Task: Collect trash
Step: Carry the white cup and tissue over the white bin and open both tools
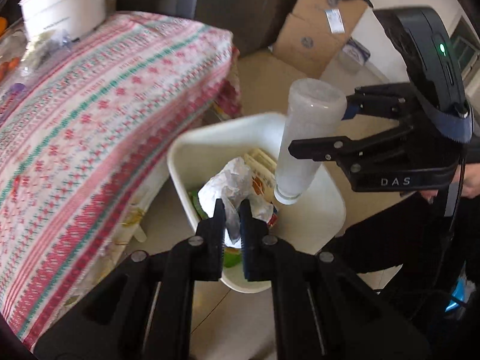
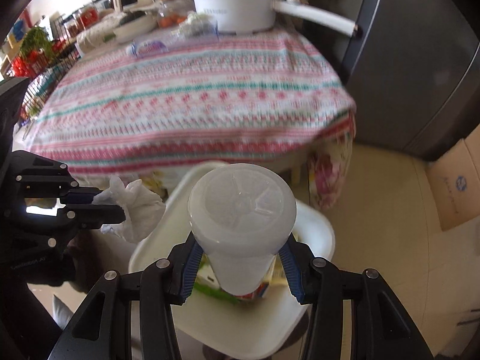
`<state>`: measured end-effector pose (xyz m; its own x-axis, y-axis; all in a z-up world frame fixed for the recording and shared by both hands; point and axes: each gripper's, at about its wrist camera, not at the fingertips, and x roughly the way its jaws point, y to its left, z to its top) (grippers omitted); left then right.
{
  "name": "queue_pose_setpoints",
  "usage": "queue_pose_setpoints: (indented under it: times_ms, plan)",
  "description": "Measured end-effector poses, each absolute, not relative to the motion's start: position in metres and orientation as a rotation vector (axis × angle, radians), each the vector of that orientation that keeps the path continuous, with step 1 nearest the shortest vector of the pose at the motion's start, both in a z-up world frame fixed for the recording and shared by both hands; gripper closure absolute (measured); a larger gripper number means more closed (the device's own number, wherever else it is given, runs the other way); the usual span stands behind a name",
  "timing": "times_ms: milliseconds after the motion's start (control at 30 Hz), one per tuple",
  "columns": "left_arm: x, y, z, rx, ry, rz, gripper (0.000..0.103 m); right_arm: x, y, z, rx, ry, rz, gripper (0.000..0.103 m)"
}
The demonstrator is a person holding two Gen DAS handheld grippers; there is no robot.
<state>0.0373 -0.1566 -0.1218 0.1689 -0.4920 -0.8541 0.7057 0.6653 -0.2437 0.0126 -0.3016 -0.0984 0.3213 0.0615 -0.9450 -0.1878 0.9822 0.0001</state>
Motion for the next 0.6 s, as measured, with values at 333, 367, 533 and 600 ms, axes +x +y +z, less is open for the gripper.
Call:
queue_pose_setpoints:
  times_ms: [333,367,533,600]
  plan:
    - [0.025,-0.192,-0.161,0.375,1.144,-0.874,0.091,0.011,-0.322,-0.151,-0.064,1.412,0.146,0.053]
    - [0.025,-0.193,-0.163,0.384,1.151,-0.867,0.090,0.012,-0.324,-0.154,-0.061,1.422,0.144,0.053]
    - [0.027,-0.192,-0.161,0.392,1.156,-0.848,0.074,0.013,-0.331,-0.163,-0.038,1.448,0.130,0.053]
    - [0.027,-0.189,-0.156,0.386,1.149,-0.841,0.061,0.013,-0.333,-0.165,-0.039,1.451,0.121,0.053]
